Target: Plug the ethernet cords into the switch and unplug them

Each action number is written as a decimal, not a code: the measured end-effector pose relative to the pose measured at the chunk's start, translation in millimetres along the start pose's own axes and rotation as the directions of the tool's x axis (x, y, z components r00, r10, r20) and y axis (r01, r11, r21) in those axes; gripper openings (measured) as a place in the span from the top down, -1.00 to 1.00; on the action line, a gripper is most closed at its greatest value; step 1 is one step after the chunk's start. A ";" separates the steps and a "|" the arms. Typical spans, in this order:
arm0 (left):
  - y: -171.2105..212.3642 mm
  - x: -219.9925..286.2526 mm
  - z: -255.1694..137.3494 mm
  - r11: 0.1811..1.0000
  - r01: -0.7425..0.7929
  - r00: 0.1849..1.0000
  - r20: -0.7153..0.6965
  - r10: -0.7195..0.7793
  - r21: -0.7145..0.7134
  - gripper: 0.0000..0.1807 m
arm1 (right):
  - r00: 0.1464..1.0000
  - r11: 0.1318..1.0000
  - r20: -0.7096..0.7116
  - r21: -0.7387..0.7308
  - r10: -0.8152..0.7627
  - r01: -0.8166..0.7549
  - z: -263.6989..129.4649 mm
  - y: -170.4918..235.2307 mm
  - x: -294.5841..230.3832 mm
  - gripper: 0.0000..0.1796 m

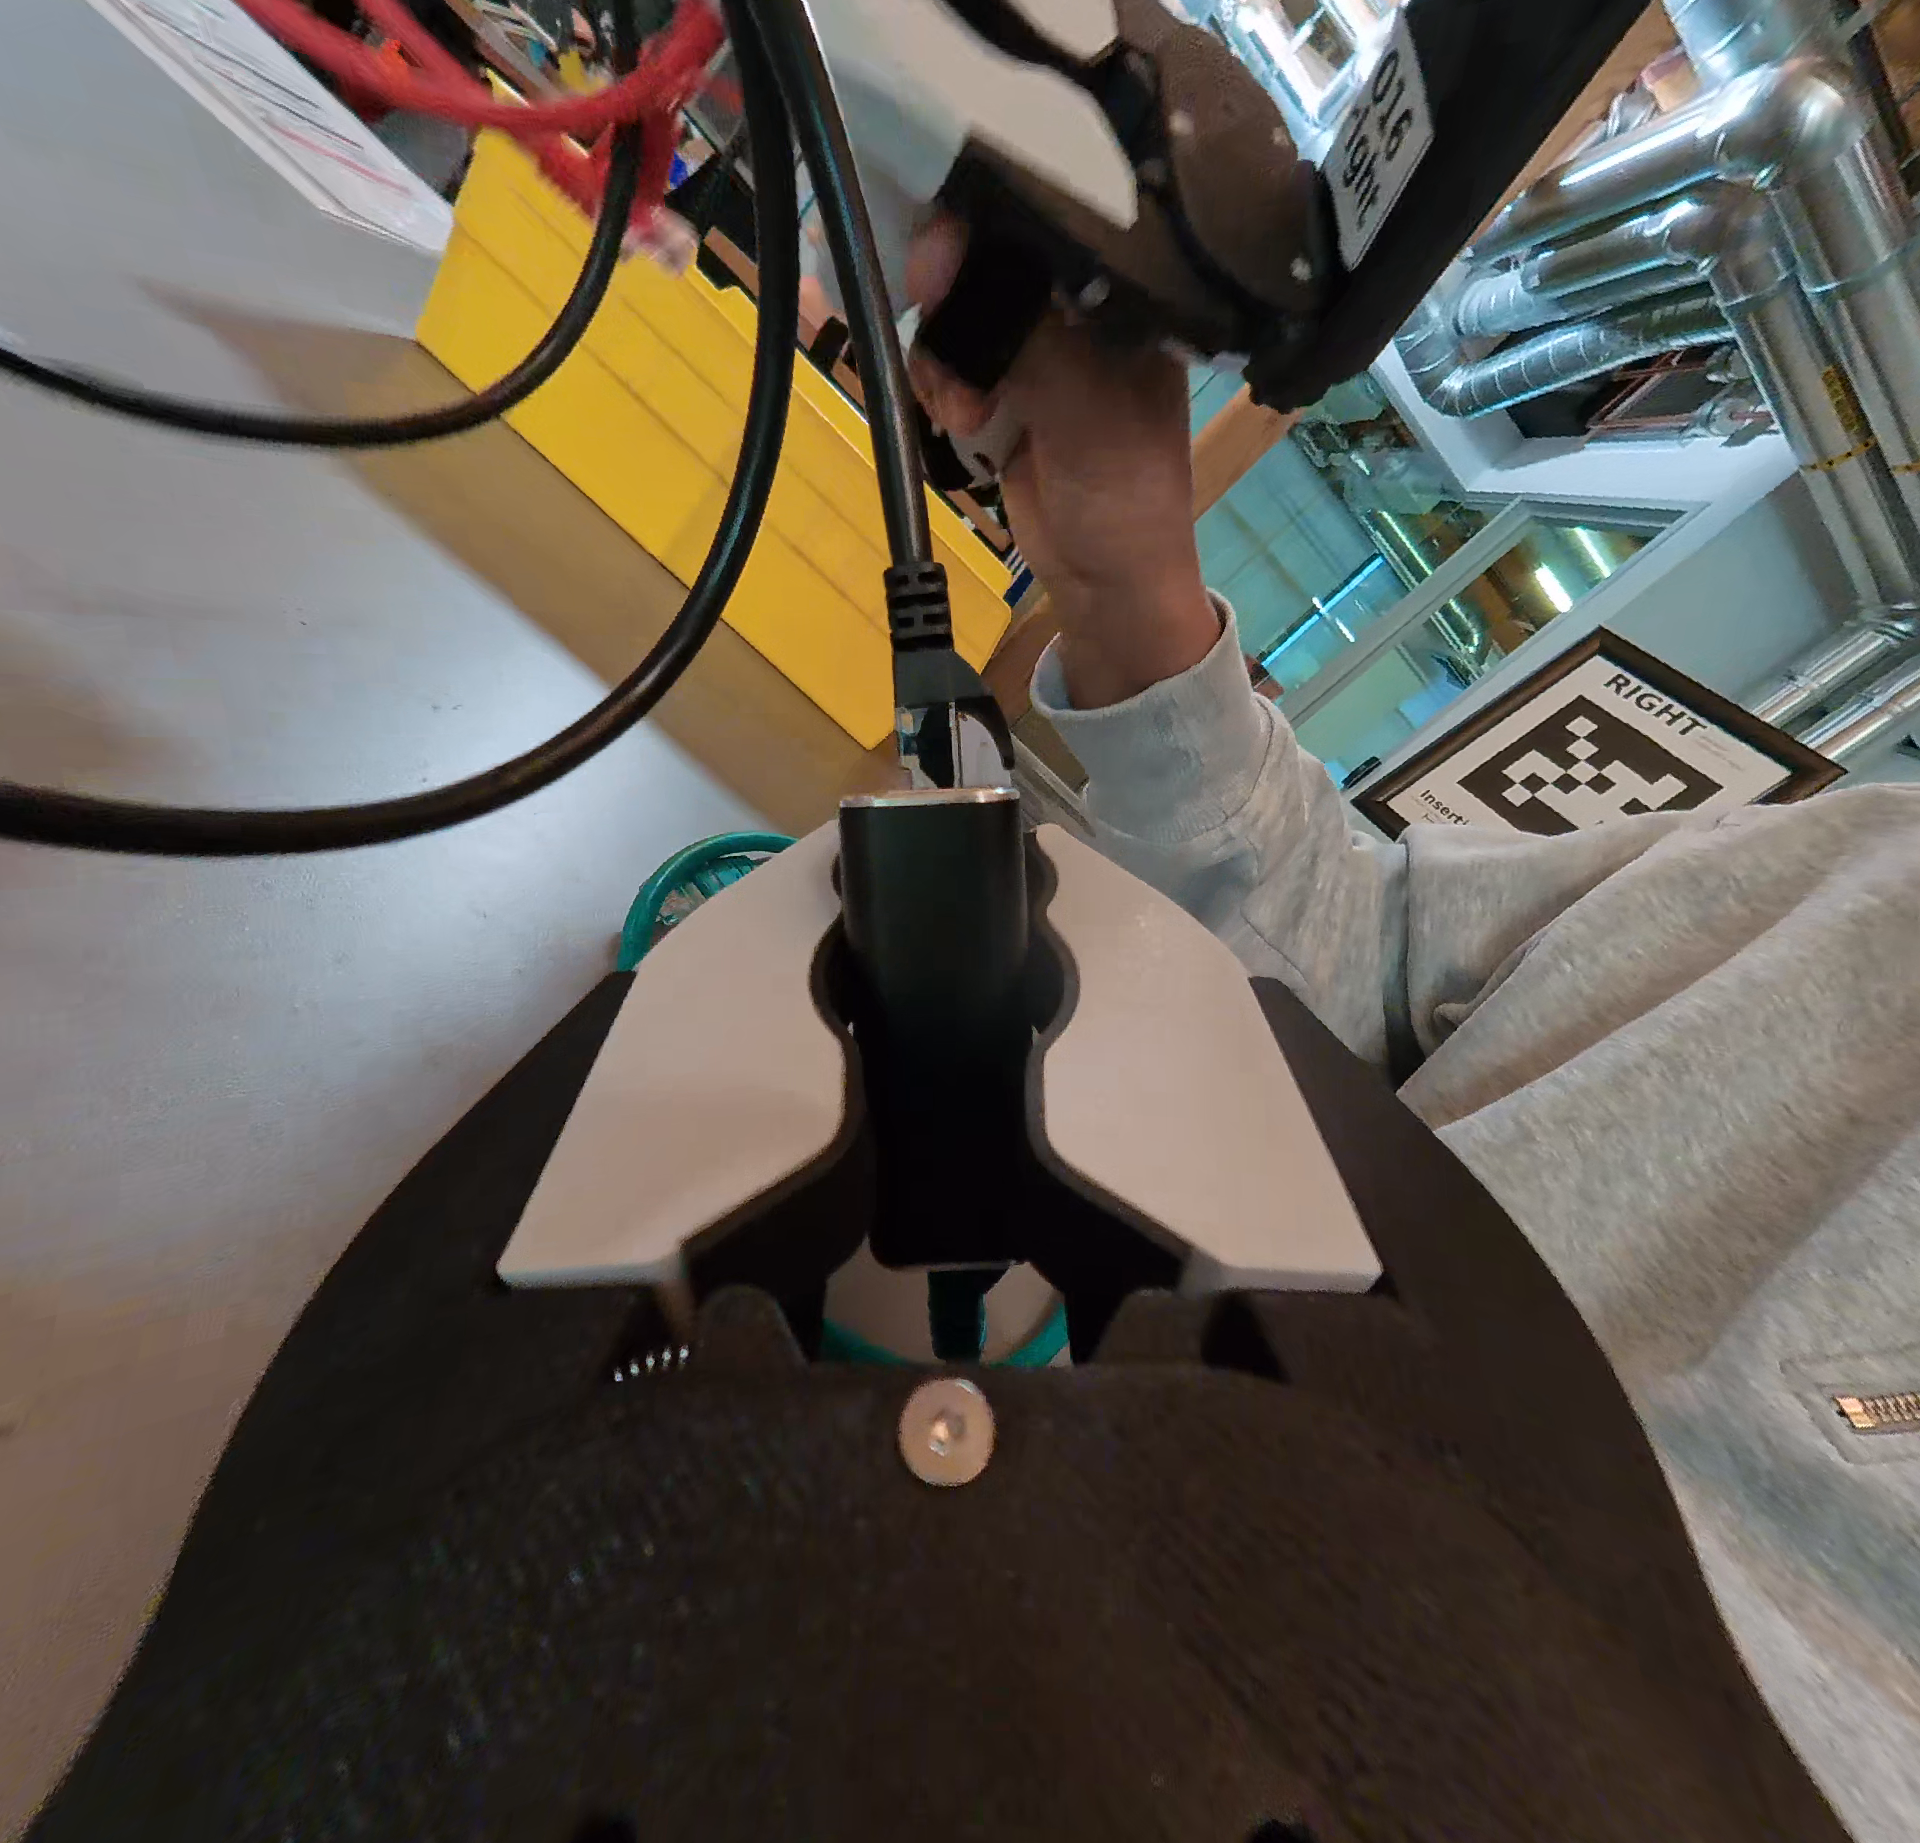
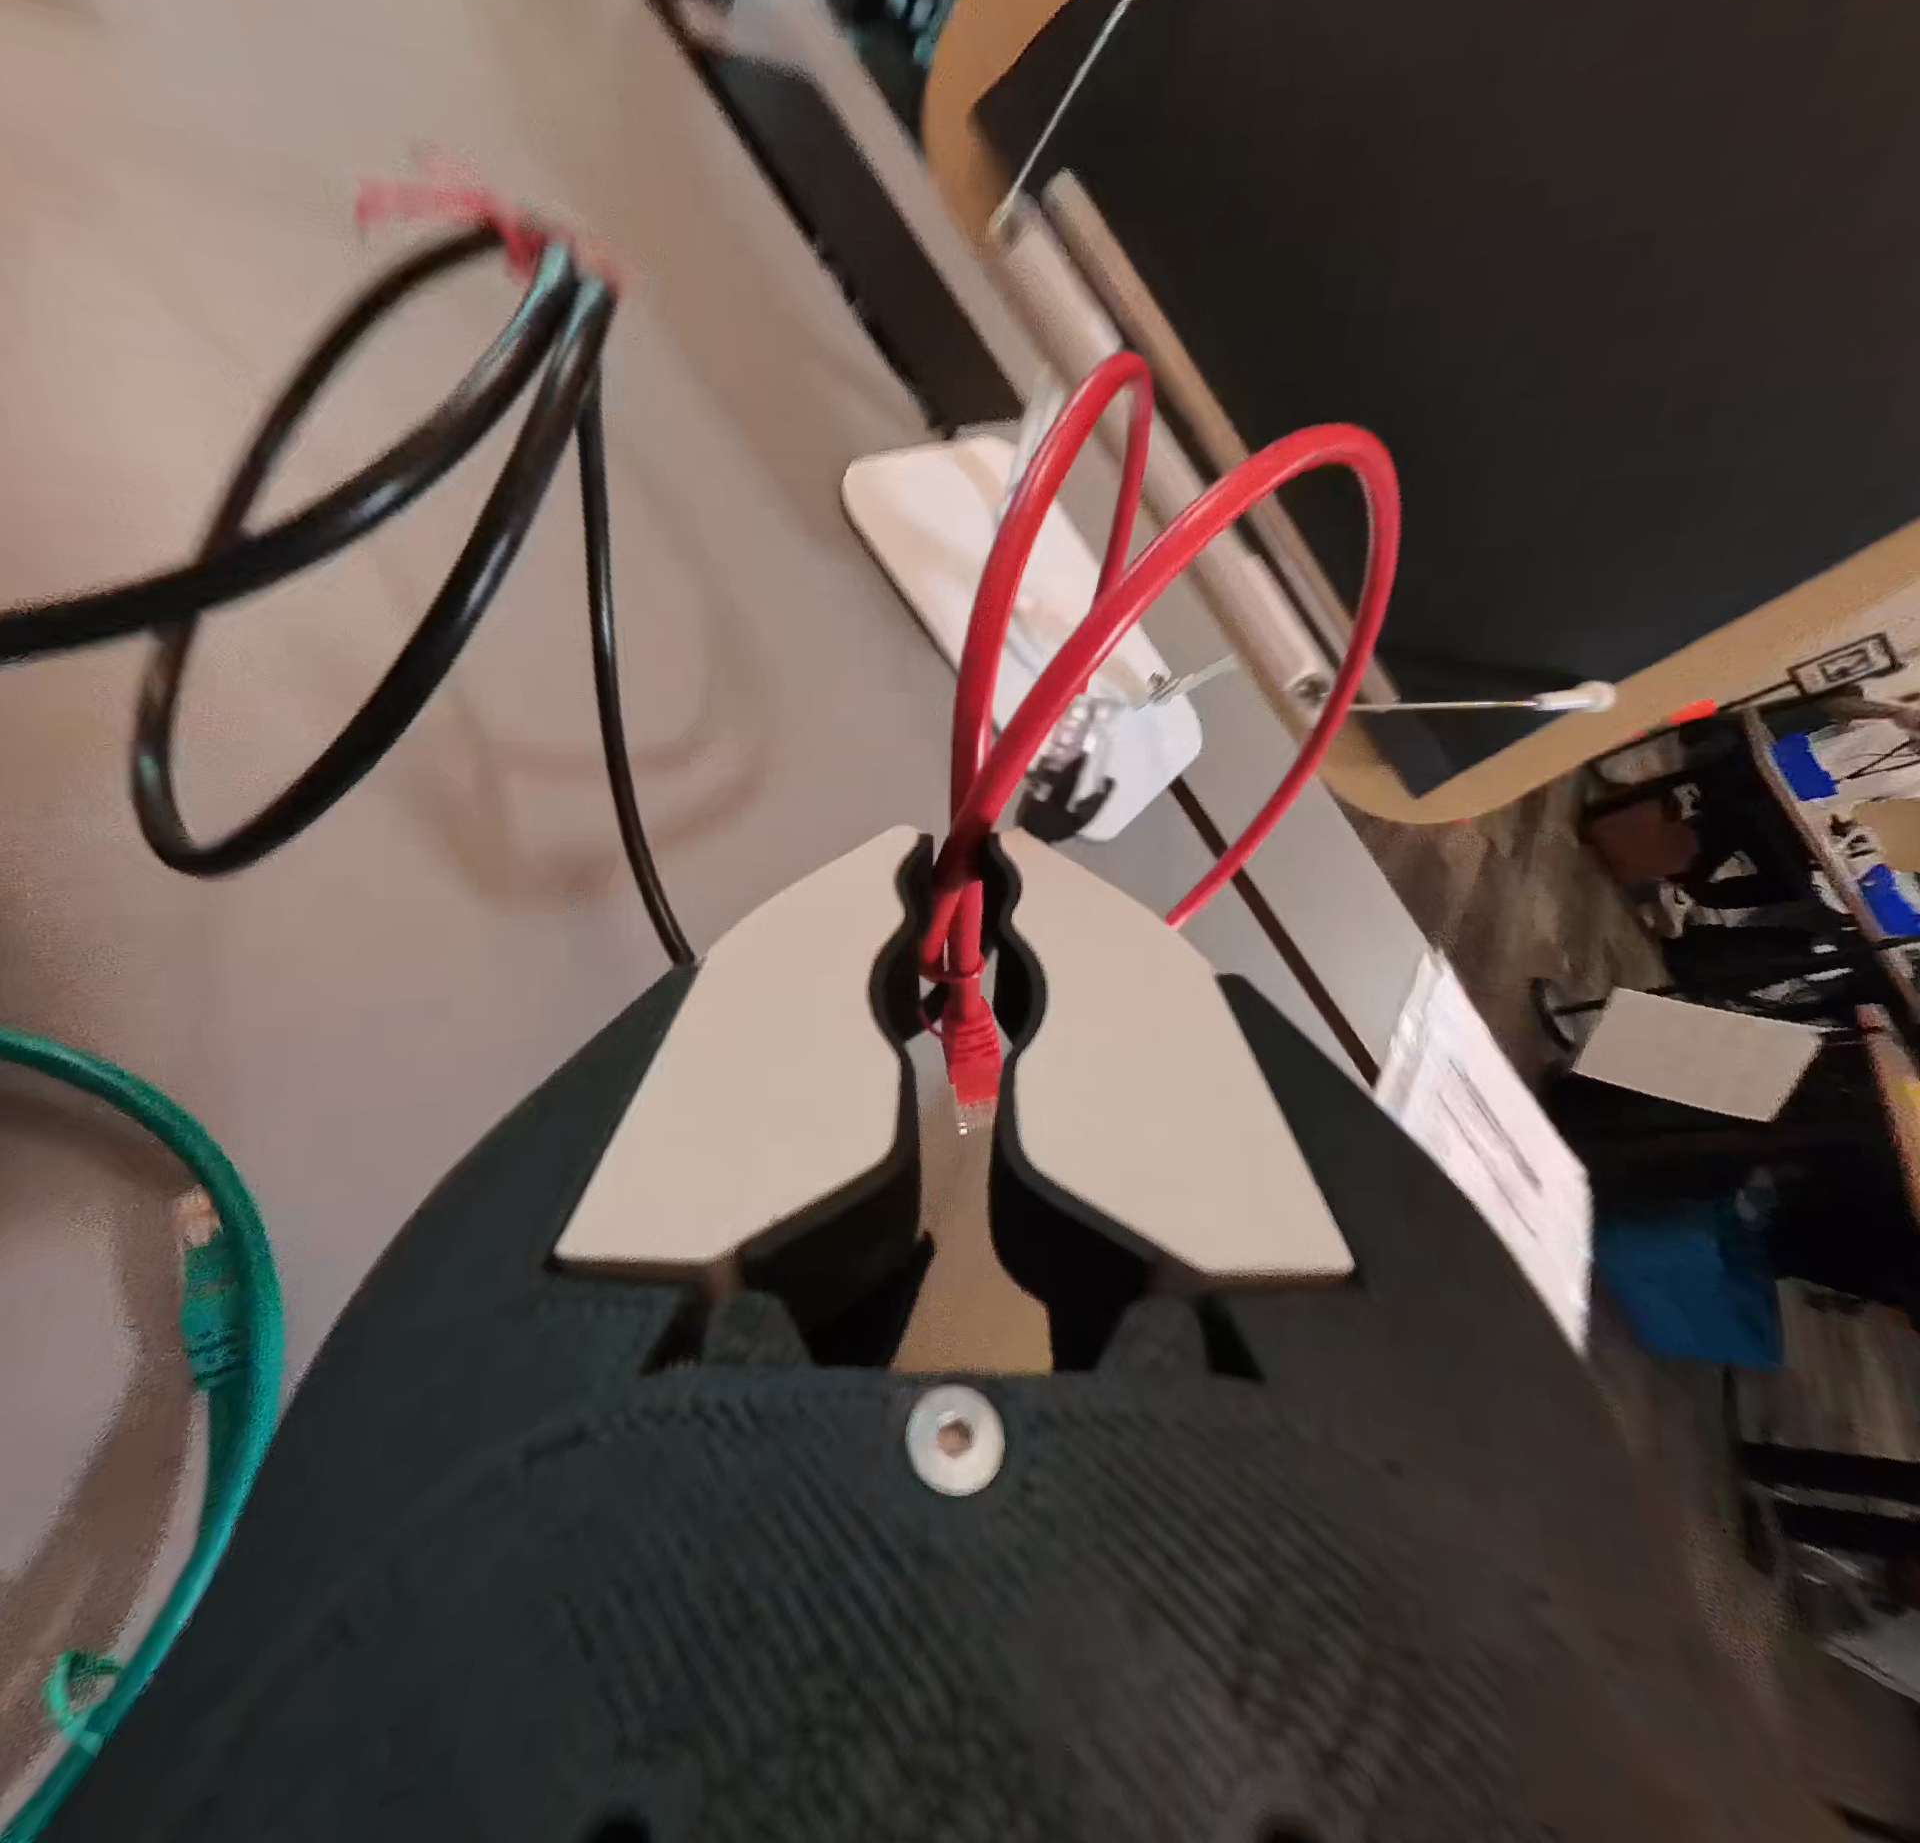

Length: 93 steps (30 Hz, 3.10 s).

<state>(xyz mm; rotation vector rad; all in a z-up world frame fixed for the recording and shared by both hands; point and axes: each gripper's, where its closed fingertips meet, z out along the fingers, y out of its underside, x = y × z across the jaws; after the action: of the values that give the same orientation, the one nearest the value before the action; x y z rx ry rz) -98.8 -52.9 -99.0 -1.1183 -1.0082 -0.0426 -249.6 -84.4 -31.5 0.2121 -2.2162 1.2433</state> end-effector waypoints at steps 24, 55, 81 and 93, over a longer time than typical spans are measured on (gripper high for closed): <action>8.6 5.9 6.2 0.997 -0.031 0.999 -0.024 0.029 -0.066 0.72 | 0.462 0.164 0.640 0.469 0.614 -0.868 -154.1 -26.1 154.1 0.93; -2.6 -1.4 -2.3 0.998 0.064 0.997 -0.038 -0.063 0.024 0.72 | 0.680 0.806 -0.463 0.144 0.568 -0.575 -188.8 158.5 99.9 0.94; -2.3 -1.4 -2.2 1.000 0.009 1.000 0.011 -0.009 0.025 0.72 | 0.932 0.923 -0.233 0.334 0.278 -0.192 -144.9 50.2 2.4 0.82; 25.3 28.1 27.0 0.983 -0.143 0.990 -0.024 0.141 -0.111 0.71 | 0.580 0.618 0.588 0.164 0.564 -0.769 -89.6 -5.1 -137.2 0.56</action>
<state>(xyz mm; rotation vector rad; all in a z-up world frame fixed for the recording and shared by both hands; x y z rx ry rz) -87.5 -7.8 -96.2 -1.2887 -0.9182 0.0063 -98.6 -32.7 -69.1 -0.2639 -2.5285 2.3230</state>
